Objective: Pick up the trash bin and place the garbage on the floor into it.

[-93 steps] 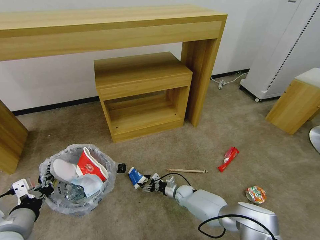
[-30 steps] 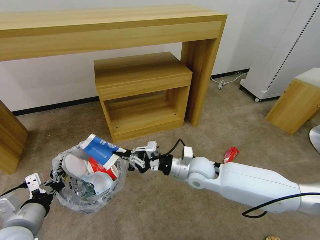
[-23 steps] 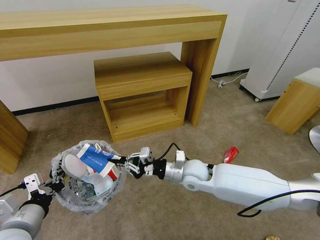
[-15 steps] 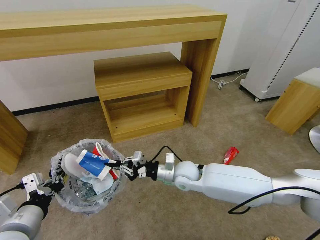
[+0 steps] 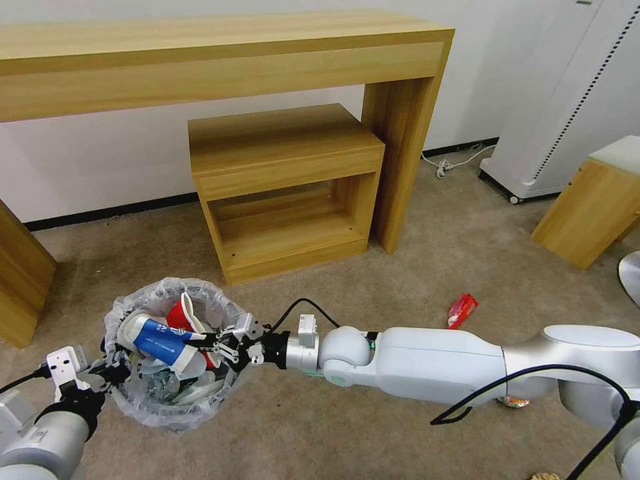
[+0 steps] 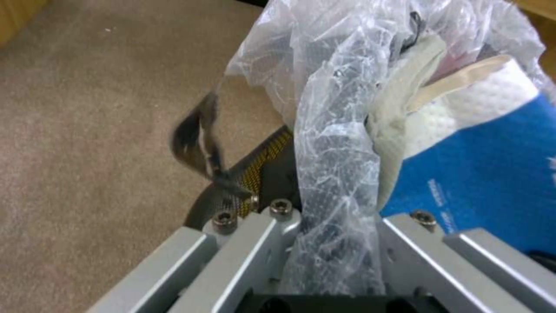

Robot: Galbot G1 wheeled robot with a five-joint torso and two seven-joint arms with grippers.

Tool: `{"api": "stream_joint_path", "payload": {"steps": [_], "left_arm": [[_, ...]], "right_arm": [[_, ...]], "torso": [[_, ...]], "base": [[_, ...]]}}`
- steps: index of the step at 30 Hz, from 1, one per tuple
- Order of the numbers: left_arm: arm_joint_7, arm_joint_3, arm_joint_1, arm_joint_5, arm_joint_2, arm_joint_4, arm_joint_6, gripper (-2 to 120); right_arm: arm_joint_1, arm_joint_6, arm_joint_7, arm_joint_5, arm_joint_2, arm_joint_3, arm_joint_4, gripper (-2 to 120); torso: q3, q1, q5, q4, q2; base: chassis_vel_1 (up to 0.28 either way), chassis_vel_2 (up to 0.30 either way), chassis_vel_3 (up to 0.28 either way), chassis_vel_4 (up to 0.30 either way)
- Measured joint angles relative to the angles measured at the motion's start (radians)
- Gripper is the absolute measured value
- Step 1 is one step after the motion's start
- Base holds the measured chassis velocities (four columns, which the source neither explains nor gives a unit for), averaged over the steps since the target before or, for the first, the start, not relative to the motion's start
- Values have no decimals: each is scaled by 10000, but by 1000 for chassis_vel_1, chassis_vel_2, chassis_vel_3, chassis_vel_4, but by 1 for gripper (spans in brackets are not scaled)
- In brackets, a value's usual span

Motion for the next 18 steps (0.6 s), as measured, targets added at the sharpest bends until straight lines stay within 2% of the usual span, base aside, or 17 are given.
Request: {"api": "stream_joint_path", "payload": {"steps": [6, 9, 12, 13, 15, 16, 18], "left_arm": [[2, 69, 24, 6, 25, -61, 5, 1], [44, 66, 24, -1, 84, -61, 5, 1], [83, 54, 7, -25, 134, 64, 5, 1], [83, 54, 7, -25, 134, 64, 5, 1], [101, 52, -24, -27, 134, 212, 1, 1], [101, 52, -24, -27, 134, 212, 1, 1], [108, 80, -27, -31, 95, 277, -1, 1]], "right_arm": [[96, -81, 221, -143, -128, -165, 58, 0], [96, -128, 226, -184, -286, -145, 240, 5], [96, -167, 277, -191, -558, -84, 597, 22], [96, -167, 277, -191, -558, -84, 597, 22], [117, -180, 283, -197, -768, -14, 857, 33], [117, -180, 283, -197, -768, -14, 857, 33], [123, -181, 296, -204, -900, 46, 1033, 41]], "torso": [[0, 0, 0, -1, 0], [0, 0, 1, -1, 0], [0, 0, 1, -1, 0], [0, 0, 1, -1, 0], [0, 0, 2, -2, 0], [0, 0, 2, -2, 0], [0, 0, 2, -2, 0]], "base": [[0, 0, 0, 0], [0, 0, 0, 0], [0, 0, 0, 0], [0, 0, 0, 0], [0, 0, 0, 0], [0, 0, 0, 0], [0, 0, 0, 0]]}}
